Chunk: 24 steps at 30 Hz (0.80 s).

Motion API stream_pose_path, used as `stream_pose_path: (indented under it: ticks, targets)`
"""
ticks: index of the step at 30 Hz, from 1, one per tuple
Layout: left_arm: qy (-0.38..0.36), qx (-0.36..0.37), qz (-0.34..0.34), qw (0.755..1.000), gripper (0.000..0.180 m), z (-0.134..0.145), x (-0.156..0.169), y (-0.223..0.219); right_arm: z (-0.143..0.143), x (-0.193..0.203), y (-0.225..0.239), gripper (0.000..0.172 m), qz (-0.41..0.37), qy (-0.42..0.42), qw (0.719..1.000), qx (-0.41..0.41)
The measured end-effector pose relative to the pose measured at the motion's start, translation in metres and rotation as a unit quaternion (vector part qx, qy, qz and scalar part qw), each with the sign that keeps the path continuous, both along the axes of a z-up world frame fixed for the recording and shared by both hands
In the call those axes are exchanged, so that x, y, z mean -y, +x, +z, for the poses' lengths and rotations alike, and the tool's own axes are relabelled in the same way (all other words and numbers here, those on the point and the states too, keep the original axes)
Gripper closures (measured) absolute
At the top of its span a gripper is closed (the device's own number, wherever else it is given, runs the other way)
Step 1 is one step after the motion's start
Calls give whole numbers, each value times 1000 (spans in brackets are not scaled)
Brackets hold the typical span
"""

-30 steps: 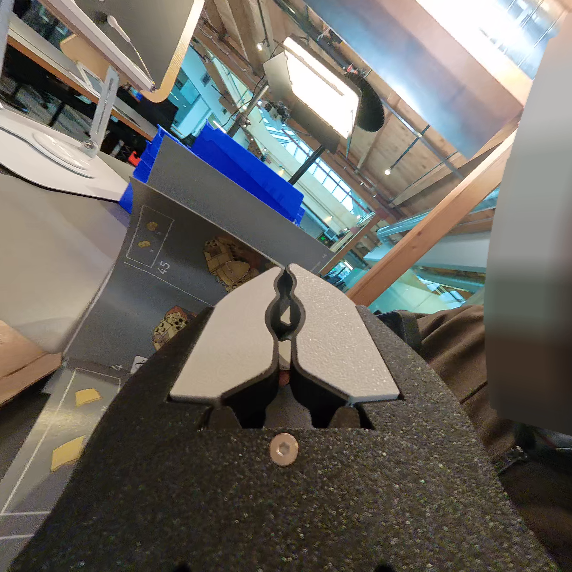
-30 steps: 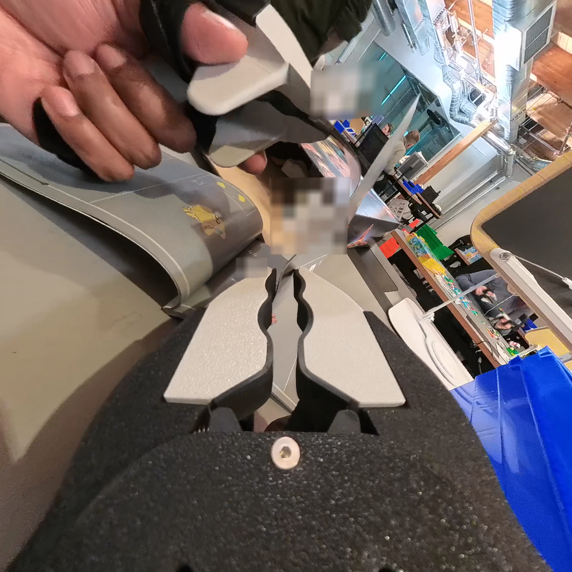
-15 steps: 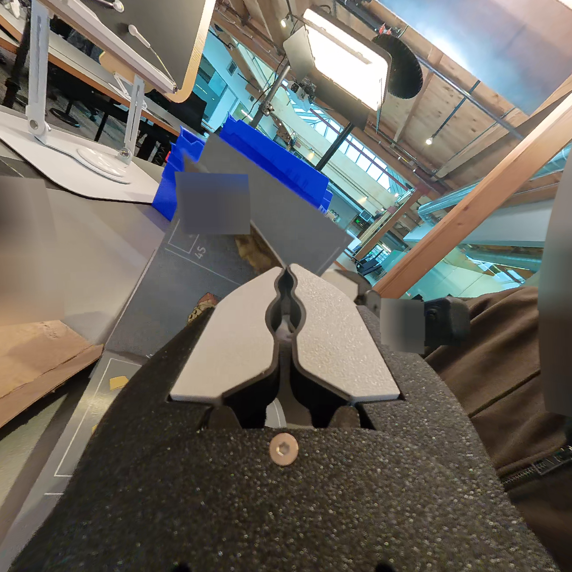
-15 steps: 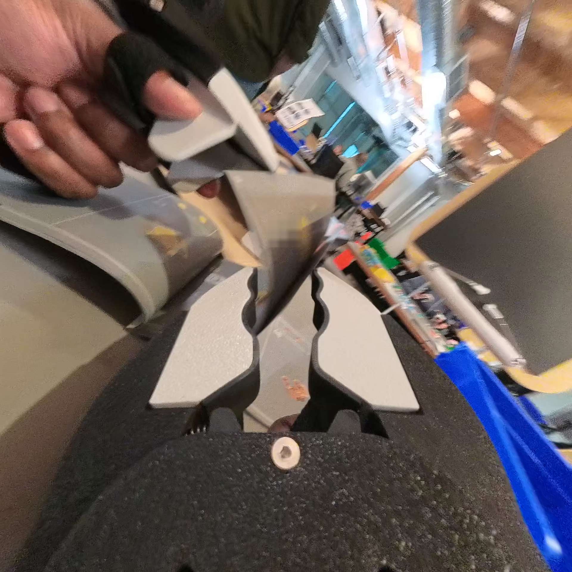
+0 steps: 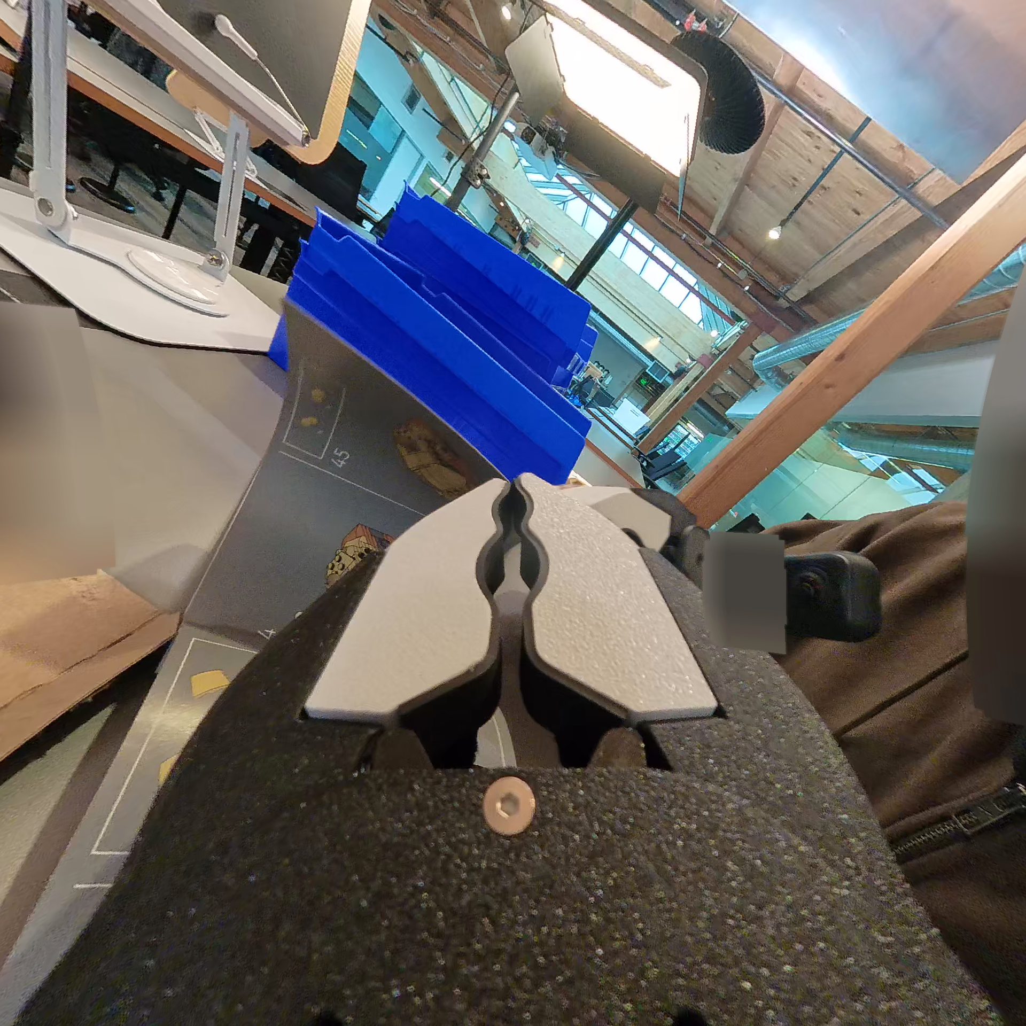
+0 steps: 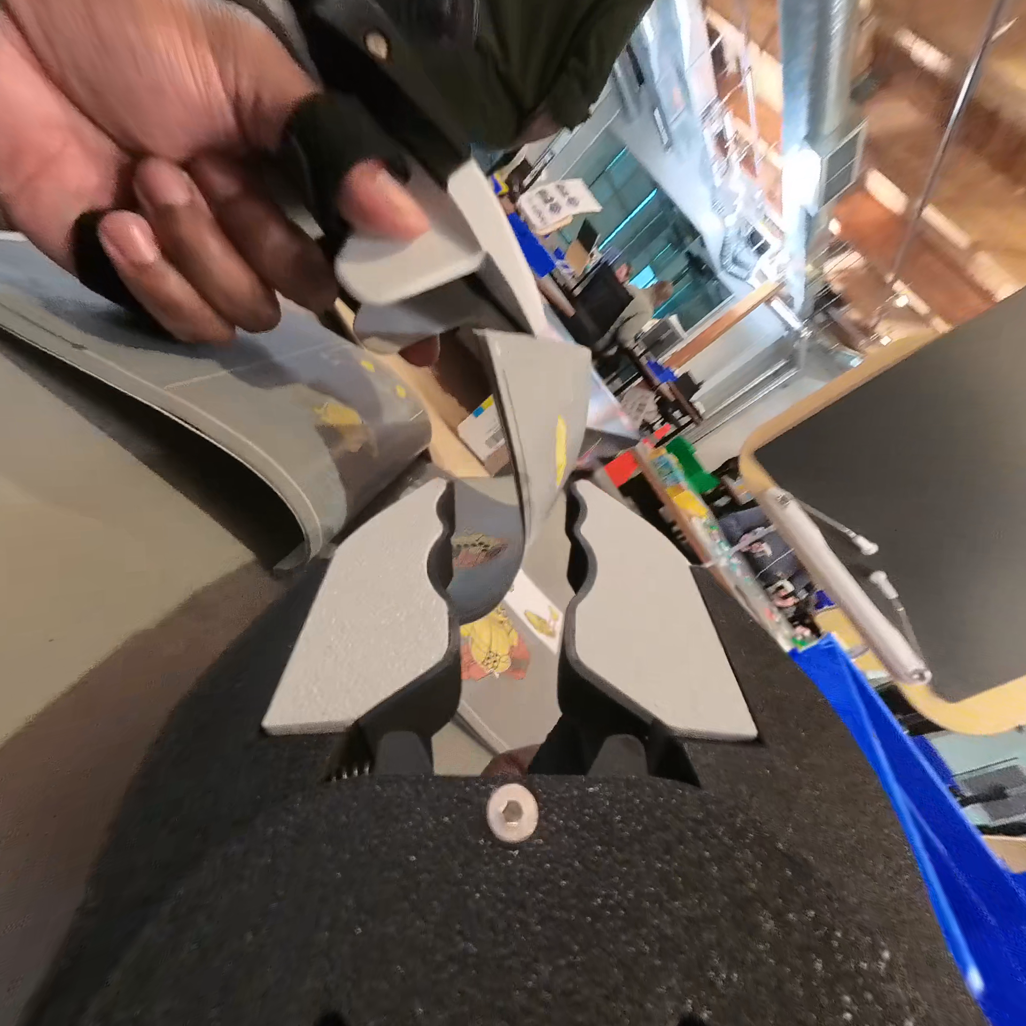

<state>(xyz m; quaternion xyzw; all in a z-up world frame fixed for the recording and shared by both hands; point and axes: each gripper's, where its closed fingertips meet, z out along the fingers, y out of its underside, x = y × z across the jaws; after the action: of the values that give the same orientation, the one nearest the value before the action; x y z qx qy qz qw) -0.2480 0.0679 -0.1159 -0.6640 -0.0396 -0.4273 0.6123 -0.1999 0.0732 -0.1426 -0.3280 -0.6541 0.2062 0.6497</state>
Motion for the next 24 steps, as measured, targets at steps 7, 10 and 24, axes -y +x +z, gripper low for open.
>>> stream_pose_path:
  ticks: [7,10,24]
  targets:
    - [9,-6,-19,1000,180,3,0,11,-22,-13,-10,133,-10,-61,997,45]
    - [11,-3,-23,1000,180,3,0,14,-26,-15,-12,133,-10,-84,995,52]
    - [11,2,-35,999,180,2,0,19,-33,-13,-15,133,-4,-99,993,64]
